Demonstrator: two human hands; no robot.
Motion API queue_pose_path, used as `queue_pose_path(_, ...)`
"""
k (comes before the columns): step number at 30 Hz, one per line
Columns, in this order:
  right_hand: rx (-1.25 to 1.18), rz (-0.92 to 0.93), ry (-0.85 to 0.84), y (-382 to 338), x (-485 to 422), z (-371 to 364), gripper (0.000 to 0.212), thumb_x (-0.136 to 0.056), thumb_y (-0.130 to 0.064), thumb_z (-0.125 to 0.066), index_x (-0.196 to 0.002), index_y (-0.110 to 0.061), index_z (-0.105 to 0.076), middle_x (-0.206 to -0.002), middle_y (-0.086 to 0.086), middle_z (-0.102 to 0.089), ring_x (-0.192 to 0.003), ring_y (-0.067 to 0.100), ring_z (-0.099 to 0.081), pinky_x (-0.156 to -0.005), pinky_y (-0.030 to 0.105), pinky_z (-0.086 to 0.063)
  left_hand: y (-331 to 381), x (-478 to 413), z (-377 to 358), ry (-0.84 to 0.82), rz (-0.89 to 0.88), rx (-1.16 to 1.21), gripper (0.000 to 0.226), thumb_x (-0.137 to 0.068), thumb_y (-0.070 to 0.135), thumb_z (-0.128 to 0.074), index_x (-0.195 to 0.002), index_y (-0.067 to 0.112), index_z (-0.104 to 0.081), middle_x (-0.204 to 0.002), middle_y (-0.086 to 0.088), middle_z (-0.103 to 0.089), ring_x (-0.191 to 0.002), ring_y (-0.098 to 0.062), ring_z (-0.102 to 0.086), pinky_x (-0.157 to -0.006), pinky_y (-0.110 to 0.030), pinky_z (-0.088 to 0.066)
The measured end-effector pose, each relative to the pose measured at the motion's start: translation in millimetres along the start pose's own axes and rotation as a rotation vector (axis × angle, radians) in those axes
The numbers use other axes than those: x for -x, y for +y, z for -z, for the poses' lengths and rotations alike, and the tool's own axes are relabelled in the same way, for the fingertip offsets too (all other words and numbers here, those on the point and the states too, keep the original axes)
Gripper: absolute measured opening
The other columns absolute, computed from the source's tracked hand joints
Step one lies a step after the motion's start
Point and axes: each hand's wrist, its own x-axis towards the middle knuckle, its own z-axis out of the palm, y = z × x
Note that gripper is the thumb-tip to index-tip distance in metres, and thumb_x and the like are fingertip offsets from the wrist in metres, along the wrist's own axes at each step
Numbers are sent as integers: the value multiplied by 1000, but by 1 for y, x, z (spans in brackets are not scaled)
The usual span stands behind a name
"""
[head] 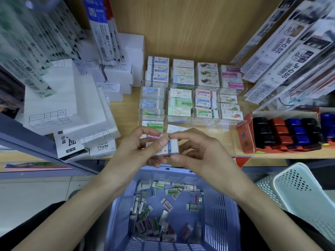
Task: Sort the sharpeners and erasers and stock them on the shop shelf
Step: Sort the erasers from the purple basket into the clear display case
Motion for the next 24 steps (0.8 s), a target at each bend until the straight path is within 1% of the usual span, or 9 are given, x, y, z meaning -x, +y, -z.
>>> queue_pose_path(3, 401, 186, 100, 7, -1, -1, 33, -79, -24, -69, -112, -17, -67, -96, -9, -58, -87, 2, -55, -80, 16, -45, 0, -1, 1, 17, -34, -47, 36, -69, 29, -67, -94, 5, -58, -77, -2, -66, -56, -17, -63, -52, -20, -49)
queue_pose_path(5, 567, 256, 110, 14, -3, -1, 37, -79, -26, -64, -114, -14, -65, -96, -7, -57, -87, 2, -51, -78, 14, -41, -2, -1, 0, 1, -72, -133, 35, -69, 28, -67, -93, 5, -58, -76, 1, -68, -58, -15, -64, -54, -20, -49)
queue_pose_path(7, 566, 259, 107, 17, -4, 0, 37, -80, -23, -64, -117, -17, -62, -95, -14, -52, -86, -2, -48, -78, 12, -40, -2, -2, -2, -15, -85, -173, 38, -64, 29, -71, -96, 12, -59, -82, 1, -71, -66, -13, -67, -59, -20, -51)
queue_pose_path(9, 545, 269, 141, 18, -7, 6, 33, -81, -17, -66, -114, -18, -63, -97, -17, -51, -87, -6, -45, -80, 5, -37, -3, -3, -3, -21, -77, -148, 47, -61, 25, -73, -105, 21, -57, -93, 0, -73, -82, -12, -69, -72, -21, -54)
queue_pose_path(12, 477, 164, 341, 16, -18, 34, 27, -83, -16, -71, -108, -23, -65, -95, -17, -57, -84, -3, -50, -78, 3, -37, -2, -5, -1, 32, -97, -157, 49, -71, 12, -73, -114, 26, -53, -101, 5, -71, -88, -9, -67, -77, -19, -53)
queue_pose_path(15, 475, 107, 477, 15, -25, 66, 28, -82, -15, -71, -106, -27, -64, -90, -25, -52, -86, -10, -50, -77, 4, -36, -3, -8, 4, 95, -113, -243, 31, -81, 1, -67, -104, 21, -60, -96, 7, -71, -82, -5, -66, -71, -11, -49)
queue_pose_path(18, 579, 52, 443, 24, -20, 84, 27, -81, -16, -72, -106, -23, -65, -88, -28, -51, -84, -12, -50, -74, 7, -37, -6, -10, 12, 134, -138, -340, 22, -84, 2, -65, -91, 22, -63, -90, 5, -70, -81, -9, -65, -69, -11, -48)
queue_pose_path(21, 674, -48, 334, 46, -11, 89, 27, -79, -14, -74, -106, -19, -67, -84, -23, -52, -81, -3, -52, -70, 13, -33, -8, -12, 14, 164, -196, -496, 25, -84, 3, -65, -85, 27, -62, -88, 16, -68, -78, 0, -62, -66, -9, -45)
queue_pose_path(24, 872, -9, 290, 61, -11, 81, 30, -75, -14, -77, -104, -16, -69, -95, -6, -66, -96, 21, -56, -80, 25, -39, -9, -12, 9, 164, -220, -546, 24, -83, 2, -65, -84, 26, -62, -89, 20, -66, -79, 2, -62, -64, -11, -46)
